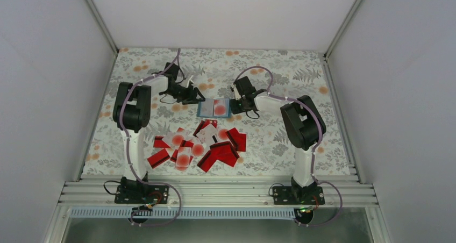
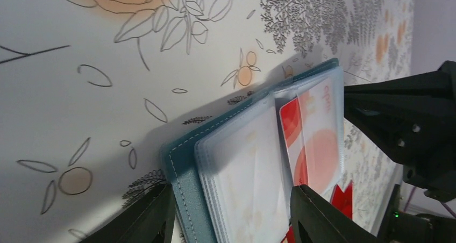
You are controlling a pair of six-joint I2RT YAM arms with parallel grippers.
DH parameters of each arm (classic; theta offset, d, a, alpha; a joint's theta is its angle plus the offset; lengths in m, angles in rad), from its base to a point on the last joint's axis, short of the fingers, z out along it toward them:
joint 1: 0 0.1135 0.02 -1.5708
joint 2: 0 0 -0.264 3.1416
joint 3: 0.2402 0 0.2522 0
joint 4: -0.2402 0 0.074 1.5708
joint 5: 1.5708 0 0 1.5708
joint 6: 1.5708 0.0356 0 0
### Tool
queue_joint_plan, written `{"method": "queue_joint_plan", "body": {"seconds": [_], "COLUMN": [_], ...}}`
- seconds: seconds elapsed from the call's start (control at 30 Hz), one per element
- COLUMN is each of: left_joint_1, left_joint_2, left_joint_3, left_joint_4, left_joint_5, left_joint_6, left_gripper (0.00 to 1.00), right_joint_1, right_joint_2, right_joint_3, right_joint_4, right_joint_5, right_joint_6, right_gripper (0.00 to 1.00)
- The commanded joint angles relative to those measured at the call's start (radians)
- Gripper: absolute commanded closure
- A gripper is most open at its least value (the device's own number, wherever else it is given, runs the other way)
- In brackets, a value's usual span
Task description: Put the credit cards into the card holder
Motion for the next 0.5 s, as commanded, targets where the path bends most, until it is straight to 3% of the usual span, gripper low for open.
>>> {"method": "queue_joint_plan", "body": {"seconds": [0.0, 0.47], "left_joint_1": [-0.004, -0.019], "left_joint_2": [0.051, -0.044], "left_joint_3": [-0.003, -0.003], "left_joint_4": [-0.027, 0.001], "left_joint_5": [0.067, 0.169], "left_joint_6": [0.028, -0.052], "left_gripper": [0.45, 0.45], "right_joint_1": [0.0, 0.0], "right_joint_2": [0.02, 0.025], "right_joint_3": [-0.017, -0.011], "right_joint_4": [-0.004, -0.001], "right_joint_5": [-0.032, -0.046], "right_joint_6": [0.013, 0.007], "right_gripper": [0.96, 0.96]}}
